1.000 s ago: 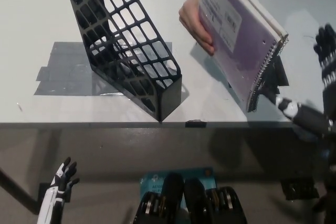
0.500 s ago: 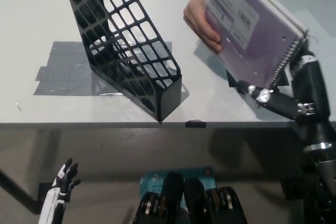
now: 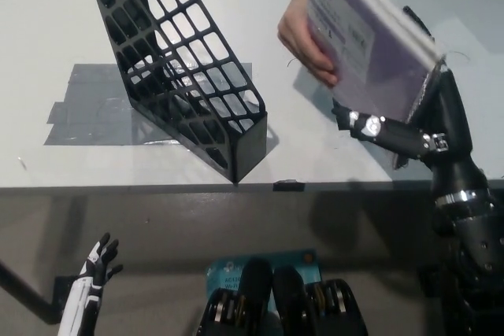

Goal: A person hands a notebook to the robot and the robot grabs it with its right hand and places it in the magazine stand kept in the centre of the desk infront of it.

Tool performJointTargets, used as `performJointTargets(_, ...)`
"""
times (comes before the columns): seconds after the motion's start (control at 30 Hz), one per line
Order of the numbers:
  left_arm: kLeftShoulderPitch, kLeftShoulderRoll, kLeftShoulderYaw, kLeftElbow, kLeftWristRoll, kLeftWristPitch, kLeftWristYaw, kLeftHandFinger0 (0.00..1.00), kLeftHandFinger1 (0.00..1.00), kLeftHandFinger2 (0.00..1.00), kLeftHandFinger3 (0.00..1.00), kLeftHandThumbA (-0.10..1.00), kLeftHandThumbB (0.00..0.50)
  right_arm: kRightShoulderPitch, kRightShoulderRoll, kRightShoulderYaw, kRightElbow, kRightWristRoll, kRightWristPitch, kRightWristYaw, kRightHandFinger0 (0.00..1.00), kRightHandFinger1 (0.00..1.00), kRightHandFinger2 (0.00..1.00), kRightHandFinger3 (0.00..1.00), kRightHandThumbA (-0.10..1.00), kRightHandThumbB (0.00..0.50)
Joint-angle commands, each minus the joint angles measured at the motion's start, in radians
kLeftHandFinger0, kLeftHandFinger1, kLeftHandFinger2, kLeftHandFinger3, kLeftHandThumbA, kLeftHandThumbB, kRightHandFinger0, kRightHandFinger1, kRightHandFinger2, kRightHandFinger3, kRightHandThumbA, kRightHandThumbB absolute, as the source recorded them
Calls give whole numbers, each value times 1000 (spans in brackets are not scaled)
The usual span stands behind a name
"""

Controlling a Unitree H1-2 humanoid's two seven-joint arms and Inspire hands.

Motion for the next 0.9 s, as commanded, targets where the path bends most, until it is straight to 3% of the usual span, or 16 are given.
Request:
performJointTargets(0.0,-10,10,4,-23,6,-33,11,917,1000,1000,1000,1000,500,-85,14,1,28,-9,-32,-5,1000,1000,1000,1000,1000,391)
performJointTargets(0.43,-18,14,5,-19,-1,-41,7,909,1000,1000,1000,1000,500,-119,37,-14,90,-4,-41,-22,1000,1000,1000,1000,1000,403)
performJointTargets(0.7,-17,16,6,-29,7,-31,9,909,1000,1000,1000,1000,500,-125,43,-16,135,-5,-59,-25,1000,1000,1000,1000,1000,364)
performJointTargets(0.73,-17,16,6,-27,8,-35,9,910,1000,1000,1000,1000,500,-125,46,-18,138,-11,-54,-33,1000,1000,1000,1000,1000,357)
performJointTargets(0.77,-18,15,6,-25,0,-37,7,908,1000,1000,1000,1000,500,-125,59,-28,137,-13,-40,-54,1000,1000,1000,1000,984,249)
performJointTargets(0.8,-18,15,6,-23,-5,-38,4,908,1000,1000,1000,1000,500,-129,71,-40,132,-9,-20,-72,559,612,696,790,975,72)
performJointTargets(0.83,-17,15,6,-23,-5,-38,4,907,1000,1000,1000,1000,500,-133,72,-42,129,-13,-7,-76,276,401,534,638,1000,62)
performJointTargets(0.87,-17,15,7,-23,0,-37,7,907,1000,1000,1000,1000,500,-137,66,-39,131,-16,1,-69,106,211,302,413,1000,42)
